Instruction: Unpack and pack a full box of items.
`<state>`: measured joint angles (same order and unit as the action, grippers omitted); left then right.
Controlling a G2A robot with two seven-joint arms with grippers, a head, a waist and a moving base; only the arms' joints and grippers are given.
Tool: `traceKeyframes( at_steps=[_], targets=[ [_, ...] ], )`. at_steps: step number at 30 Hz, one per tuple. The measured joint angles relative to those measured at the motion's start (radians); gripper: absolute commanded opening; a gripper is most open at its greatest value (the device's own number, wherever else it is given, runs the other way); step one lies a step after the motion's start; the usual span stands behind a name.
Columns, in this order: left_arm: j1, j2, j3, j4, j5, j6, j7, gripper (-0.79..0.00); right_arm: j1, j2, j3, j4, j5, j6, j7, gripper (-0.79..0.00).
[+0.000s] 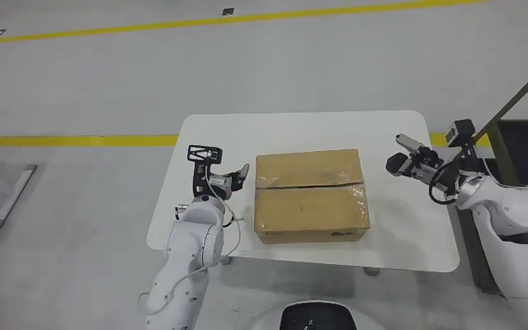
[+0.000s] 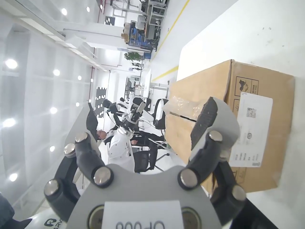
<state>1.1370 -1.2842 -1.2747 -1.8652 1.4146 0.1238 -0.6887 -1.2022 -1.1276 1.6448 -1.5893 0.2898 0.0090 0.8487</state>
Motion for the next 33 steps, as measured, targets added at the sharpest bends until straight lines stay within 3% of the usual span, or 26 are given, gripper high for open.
traceKeyframes(
  at_steps=[8, 9, 13, 15, 18, 22, 29, 32, 33],
  targets=[
    [0.0, 0.0, 0.0, 0.0, 0.0, -0.001, 0.0, 0.0, 0.154, 0.004, -0.184, 0.057, -0.27, 0.116, 0.025, 0.0],
    [0.0, 0.0, 0.0, 0.0, 0.0, -0.001, 0.0, 0.0, 0.168, 0.003, -0.203, 0.073, -0.297, 0.119, 0.022, -0.071],
    [0.0, 0.0, 0.0, 0.0, 0.0, -0.001, 0.0, 0.0, 0.221, -0.001, -0.261, 0.145, -0.338, 0.13, 0.032, -0.234],
    [0.0, 0.0, 0.0, 0.0, 0.0, -0.001, 0.0, 0.0, 0.238, -0.002, -0.279, 0.173, -0.338, 0.13, 0.039, -0.222],
    [0.0, 0.0, 0.0, 0.0, 0.0, -0.001, 0.0, 0.0, 0.273, -0.007, -0.311, 0.228, -0.305, 0.141, 0.081, -0.314],
    [0.0, 0.0, 0.0, 0.0, 0.0, -0.001, 0.0, 0.0, 0.309, -0.011, -0.356, 0.275, -0.317, 0.144, 0.123, -0.311],
    [0.0, 0.0, 0.0, 0.0, 0.0, -0.001, 0.0, 0.0, 0.356, -0.02, -0.42, 0.317, -0.303, 0.13, 0.177, -0.422],
    [0.0, 0.0, 0.0, 0.0, 0.0, -0.001, 0.0, 0.0, 0.376, -0.028, -0.447, 0.332, -0.271, 0.117, 0.185, -0.554],
    [0.0, 0.0, 0.0, 0.0, 0.0, -0.001, 0.0, 0.0, 0.381, -0.03, -0.455, 0.337, -0.262, 0.114, 0.185, -0.696]
  ],
)
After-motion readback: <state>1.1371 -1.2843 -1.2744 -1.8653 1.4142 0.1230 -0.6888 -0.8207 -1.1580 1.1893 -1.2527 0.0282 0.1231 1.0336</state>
